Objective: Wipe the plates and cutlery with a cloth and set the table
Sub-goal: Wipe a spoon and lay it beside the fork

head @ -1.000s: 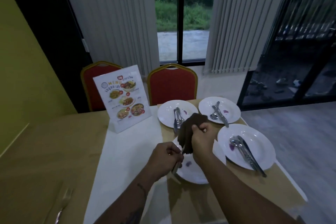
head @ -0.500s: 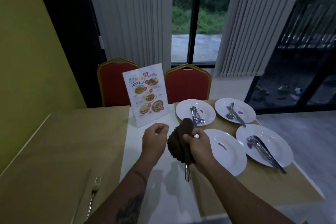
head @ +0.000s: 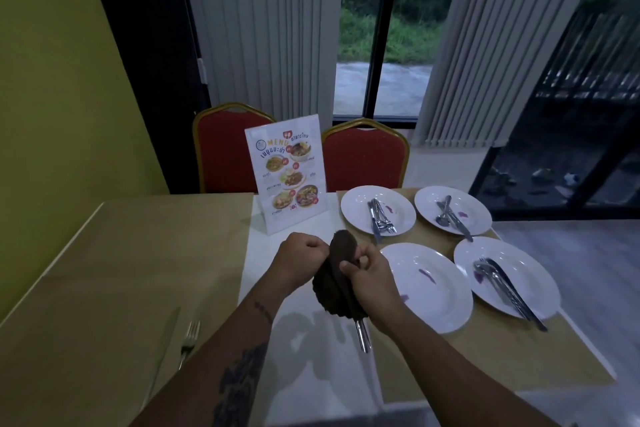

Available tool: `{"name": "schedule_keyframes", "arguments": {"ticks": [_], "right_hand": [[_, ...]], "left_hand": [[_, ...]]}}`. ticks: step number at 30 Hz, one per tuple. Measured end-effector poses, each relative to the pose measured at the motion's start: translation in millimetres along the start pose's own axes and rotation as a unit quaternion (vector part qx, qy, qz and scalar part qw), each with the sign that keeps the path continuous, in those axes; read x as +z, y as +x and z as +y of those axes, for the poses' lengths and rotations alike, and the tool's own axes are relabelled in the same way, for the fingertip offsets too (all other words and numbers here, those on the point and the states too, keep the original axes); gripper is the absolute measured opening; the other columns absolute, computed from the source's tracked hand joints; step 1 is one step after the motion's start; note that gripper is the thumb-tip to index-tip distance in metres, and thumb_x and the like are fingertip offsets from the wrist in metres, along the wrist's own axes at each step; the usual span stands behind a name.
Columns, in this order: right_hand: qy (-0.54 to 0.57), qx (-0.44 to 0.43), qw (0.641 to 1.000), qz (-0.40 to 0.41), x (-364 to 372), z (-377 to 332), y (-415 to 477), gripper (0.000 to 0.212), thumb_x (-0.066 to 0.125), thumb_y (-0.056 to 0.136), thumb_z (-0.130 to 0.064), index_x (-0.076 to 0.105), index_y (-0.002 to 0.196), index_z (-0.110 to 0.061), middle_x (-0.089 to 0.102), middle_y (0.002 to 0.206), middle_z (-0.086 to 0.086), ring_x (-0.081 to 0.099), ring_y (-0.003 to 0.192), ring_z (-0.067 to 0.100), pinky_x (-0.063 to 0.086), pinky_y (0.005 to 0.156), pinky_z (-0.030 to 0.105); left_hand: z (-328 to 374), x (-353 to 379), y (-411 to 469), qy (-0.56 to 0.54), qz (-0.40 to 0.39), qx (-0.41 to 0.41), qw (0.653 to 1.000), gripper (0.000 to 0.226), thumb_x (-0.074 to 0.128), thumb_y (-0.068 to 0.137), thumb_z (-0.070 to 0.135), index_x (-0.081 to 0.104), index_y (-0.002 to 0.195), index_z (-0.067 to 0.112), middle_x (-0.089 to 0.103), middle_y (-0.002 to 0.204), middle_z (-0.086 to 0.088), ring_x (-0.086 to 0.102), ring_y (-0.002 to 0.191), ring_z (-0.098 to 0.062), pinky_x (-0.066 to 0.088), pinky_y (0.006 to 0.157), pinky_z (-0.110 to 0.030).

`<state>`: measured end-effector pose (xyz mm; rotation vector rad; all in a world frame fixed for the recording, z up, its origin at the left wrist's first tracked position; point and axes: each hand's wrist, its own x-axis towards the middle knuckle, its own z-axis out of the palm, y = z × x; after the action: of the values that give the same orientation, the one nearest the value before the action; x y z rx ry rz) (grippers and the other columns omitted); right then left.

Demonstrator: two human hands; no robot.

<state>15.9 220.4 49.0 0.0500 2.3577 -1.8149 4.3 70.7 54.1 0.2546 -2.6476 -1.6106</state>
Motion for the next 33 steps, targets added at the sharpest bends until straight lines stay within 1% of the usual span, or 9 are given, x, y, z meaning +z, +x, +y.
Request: {"name": "schedule_keyframes", "arguments": {"ticks": [3, 6, 10, 14, 17, 20, 27, 31, 33], "right_hand": [[-0.012, -0.008, 1.000, -0.008, 4.9, 1.8, -2.3, 0.015, 0.059, 0.094, -0.007, 0.047, 0.090, -0.015, 0.062, 0.082, 0.002, 0.061, 0.072, 0.013, 0.044, 0.052, 0.016], [-0.022, -0.010, 0.999, -0.045, 11.6, 0.5, -3.7, 0.015, 0.061, 0.094, -0.009, 0.047, 0.094, -0.015, 0.065, 0.094, 0.005, 0.066, 0.080, 0.014, 0.050, 0.052, 0.015], [-0.126, -0.036, 0.982, -0.138, 23.4, 11.7, -11.2, 0.022, 0.062, 0.092, -0.011, 0.044, 0.095, -0.023, 0.069, 0.101, 0.011, 0.070, 0.090, 0.024, 0.062, 0.076, 0.037], [-0.248, -0.040, 0.939, -0.234, 36.0, 34.8, -23.2, 0.028, 0.065, 0.088, -0.015, 0.042, 0.086, -0.031, 0.065, 0.089, 0.003, 0.063, 0.077, 0.019, 0.052, 0.067, 0.032], [-0.271, -0.027, 0.928, -0.253, 38.8, 42.9, -25.6, 0.019, 0.063, 0.089, -0.014, 0.046, 0.091, -0.025, 0.067, 0.095, 0.008, 0.061, 0.076, 0.020, 0.051, 0.067, 0.032], [-0.259, -0.019, 0.938, -0.228, 41.6, 42.9, -22.2, 0.017, 0.060, 0.091, -0.011, 0.046, 0.088, -0.022, 0.068, 0.095, 0.014, 0.059, 0.072, 0.021, 0.046, 0.063, 0.030], [-0.234, -0.007, 0.943, -0.237, 48.8, 47.5, -20.4, 0.015, 0.058, 0.095, -0.011, 0.049, 0.089, -0.021, 0.069, 0.096, 0.014, 0.068, 0.085, 0.033, 0.057, 0.074, 0.044], [-0.234, 0.000, 0.935, -0.265, 46.4, 51.7, -26.5, 0.011, 0.057, 0.097, -0.013, 0.050, 0.094, -0.021, 0.068, 0.100, 0.010, 0.068, 0.092, 0.035, 0.058, 0.082, 0.049], [-0.230, -0.002, 0.936, -0.268, 42.9, 52.8, -28.9, 0.010, 0.056, 0.097, -0.012, 0.050, 0.095, -0.020, 0.066, 0.101, 0.010, 0.067, 0.091, 0.034, 0.058, 0.079, 0.047]], "left_hand": [[-3.3, -3.2, -3.1, 0.028, 0.005, -0.002, 1.000, 0.026, 0.055, 0.087, 0.011, 0.070, 0.066, 0.009, 0.069, 0.073, 0.001, 0.061, 0.072, -0.015, 0.045, 0.060, -0.024], [-7.9, -4.1, -5.3, 0.024, 0.067, -0.034, 0.997, 0.023, 0.055, 0.082, 0.010, 0.067, 0.065, 0.002, 0.067, 0.070, -0.011, 0.058, 0.065, -0.019, 0.043, 0.056, -0.026], [-26.7, -14.4, -6.2, -0.046, 0.195, -0.110, 0.974, 0.025, 0.049, 0.080, 0.010, 0.052, 0.055, 0.008, 0.053, 0.058, -0.008, 0.048, 0.056, -0.023, 0.037, 0.051, -0.029], [-62.9, -43.0, -9.2, -0.041, 0.260, -0.146, 0.954, 0.029, 0.040, 0.082, 0.020, 0.062, 0.065, 0.010, 0.067, 0.071, -0.008, 0.069, 0.069, -0.029, 0.060, 0.060, -0.043], [-88.2, -66.0, -22.2, 0.007, 0.296, -0.167, 0.941, 0.025, 0.045, 0.086, 0.017, 0.060, 0.066, 0.011, 0.064, 0.069, -0.004, 0.063, 0.065, -0.023, 0.055, 0.058, -0.036], [-112.9, -84.5, -44.5, 0.062, 0.293, -0.195, 0.934, 0.020, 0.053, 0.087, 0.012, 0.062, 0.070, 0.005, 0.060, 0.069, -0.007, 0.052, 0.059, -0.022, 0.039, 0.055, -0.029], [-169.2, -98.2, -82.8, 0.134, 0.224, -0.223, 0.939, 0.013, 0.064, 0.082, 0.010, 0.072, 0.073, 0.005, 0.069, 0.081, -0.010, 0.066, 0.085, -0.031, 0.045, 0.067, -0.028], [-182.9, -94.7, -84.3, 0.153, 0.197, -0.228, 0.941, 0.023, 0.060, 0.084, 0.009, 0.062, 0.061, 0.008, 0.071, 0.085, -0.015, 0.066, 0.084, -0.033, 0.040, 0.062, -0.027], [-187.5, -92.5, -81.7, 0.160, 0.188, -0.232, 0.941, 0.030, 0.057, 0.084, 0.009, 0.053, 0.054, 0.008, 0.066, 0.072, -0.014, 0.065, 0.079, -0.035, 0.036, 0.060, -0.027]]}}
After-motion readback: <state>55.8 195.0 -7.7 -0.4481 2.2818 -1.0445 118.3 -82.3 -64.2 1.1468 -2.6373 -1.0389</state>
